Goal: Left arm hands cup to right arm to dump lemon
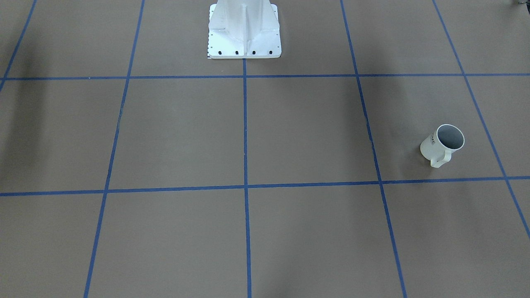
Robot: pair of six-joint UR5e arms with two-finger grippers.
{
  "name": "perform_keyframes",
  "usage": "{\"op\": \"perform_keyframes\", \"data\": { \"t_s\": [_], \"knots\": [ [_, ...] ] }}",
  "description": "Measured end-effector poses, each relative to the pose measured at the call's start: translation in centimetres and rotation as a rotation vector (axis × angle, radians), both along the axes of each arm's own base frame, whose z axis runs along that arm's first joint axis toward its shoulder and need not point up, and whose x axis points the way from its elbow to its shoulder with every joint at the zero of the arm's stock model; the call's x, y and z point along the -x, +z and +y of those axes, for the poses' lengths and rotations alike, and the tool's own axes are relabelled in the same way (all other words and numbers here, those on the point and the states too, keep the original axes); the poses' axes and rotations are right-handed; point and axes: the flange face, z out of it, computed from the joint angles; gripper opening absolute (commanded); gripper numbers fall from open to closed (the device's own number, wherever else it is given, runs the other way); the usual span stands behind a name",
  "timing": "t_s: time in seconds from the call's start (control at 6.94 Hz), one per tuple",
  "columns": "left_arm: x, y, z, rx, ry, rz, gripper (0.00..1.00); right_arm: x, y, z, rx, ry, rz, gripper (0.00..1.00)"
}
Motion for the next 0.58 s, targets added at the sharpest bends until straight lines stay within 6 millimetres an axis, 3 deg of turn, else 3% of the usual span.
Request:
{"op": "perform_keyframes", "data": {
  "t_s": [0.29,0.58],
  "knots": [
    [0.0,-0.3,0.0,-0.009,0.002,-0.001,1.00,0.0,-0.2,-0.1,-0.002,0.003,-0.004,1.00],
    [0.0,-1.9,-0.2,-0.043,0.002,-0.002,1.00,1.0,-2.5,-1.6,-0.015,0.015,-0.063,1.00]
  ]
}}
